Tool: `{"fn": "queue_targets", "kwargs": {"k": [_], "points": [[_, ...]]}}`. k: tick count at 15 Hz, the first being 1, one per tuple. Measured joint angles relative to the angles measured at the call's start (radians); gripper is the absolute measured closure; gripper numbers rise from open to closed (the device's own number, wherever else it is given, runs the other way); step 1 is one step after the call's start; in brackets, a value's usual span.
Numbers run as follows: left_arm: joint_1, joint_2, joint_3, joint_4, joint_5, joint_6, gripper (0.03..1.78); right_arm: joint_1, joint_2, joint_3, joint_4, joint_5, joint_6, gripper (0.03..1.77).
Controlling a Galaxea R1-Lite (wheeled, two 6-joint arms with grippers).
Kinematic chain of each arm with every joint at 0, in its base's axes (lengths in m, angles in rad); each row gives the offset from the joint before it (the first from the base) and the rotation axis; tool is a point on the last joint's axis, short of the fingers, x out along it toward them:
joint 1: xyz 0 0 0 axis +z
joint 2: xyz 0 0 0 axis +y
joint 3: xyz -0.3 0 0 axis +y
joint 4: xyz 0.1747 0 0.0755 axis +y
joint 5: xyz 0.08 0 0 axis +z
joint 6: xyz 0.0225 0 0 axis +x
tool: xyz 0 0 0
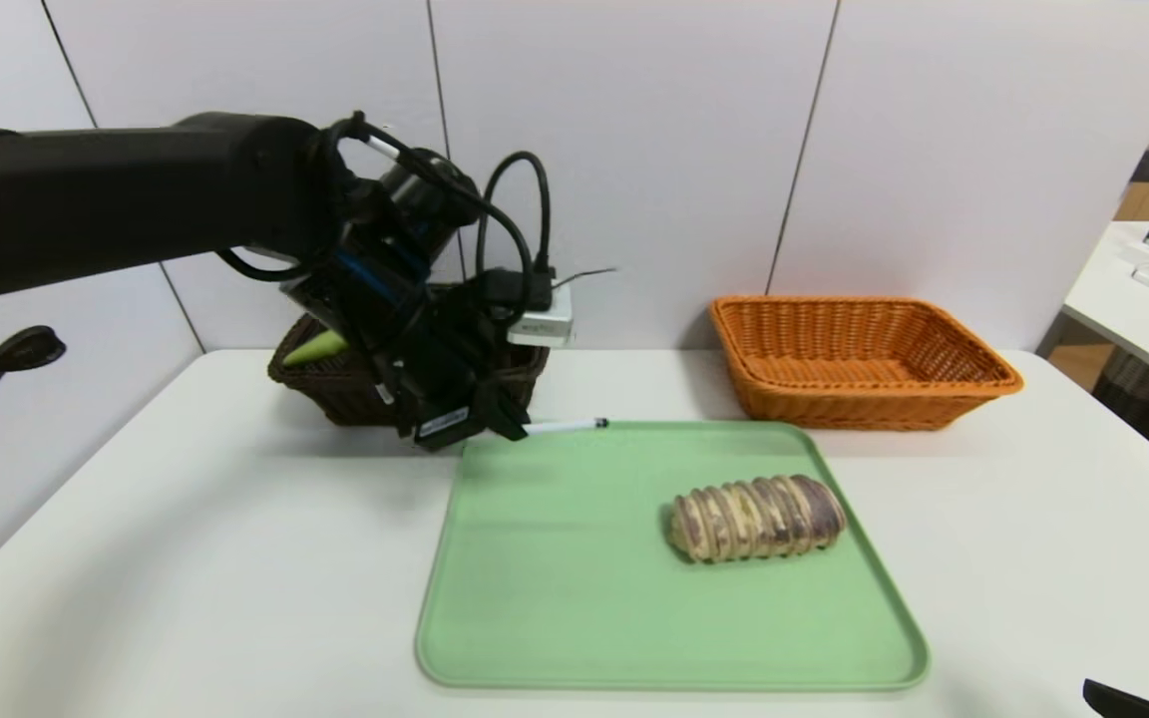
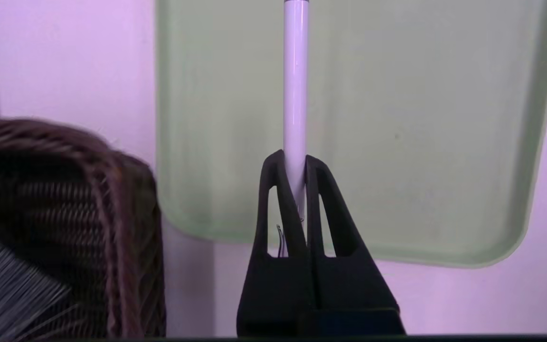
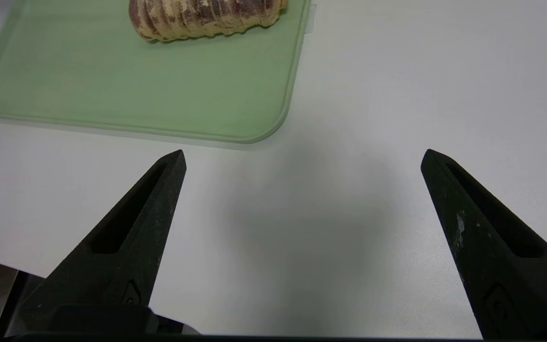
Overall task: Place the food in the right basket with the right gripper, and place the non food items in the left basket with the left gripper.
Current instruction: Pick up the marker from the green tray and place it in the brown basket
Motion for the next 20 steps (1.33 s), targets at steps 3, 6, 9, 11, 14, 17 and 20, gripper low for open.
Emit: {"fn": "queue_targets", "kwargs": {"k": [3,6,9,11,14,17,20], "points": [[0.063,-0.031,-0.006,-0.013,0.003,0.000,1.76,0.000,0.000,0.001,0.000,0.000,0.000,0.09],[0.126,-0.042,-0.007,-0.046,0.001,-0.001,1.76,0.000,0.000,0.004,0.000,0.001,0.000,0.09],[0.171,-0.044,-0.007,-0.092,0.000,-0.001,1.76,0.000,-0.002,0.006,0.001,0.001,0.000,0.09],[0.186,-0.041,-0.007,-0.130,0.000,-0.003,1.76,0.000,-0.004,0.007,0.002,-0.001,0.001,0.09],[0.209,-0.016,-0.007,-0.188,0.000,-0.005,1.76,0.000,-0.006,0.010,0.002,-0.004,0.001,0.09],[0.229,0.022,-0.007,-0.234,-0.001,-0.005,1.76,0.000,-0.006,0.013,0.001,-0.005,0.001,0.09],[0.246,0.049,-0.007,-0.239,0.002,-0.005,1.76,0.000,-0.006,0.018,0.001,-0.005,0.001,0.09]]}}
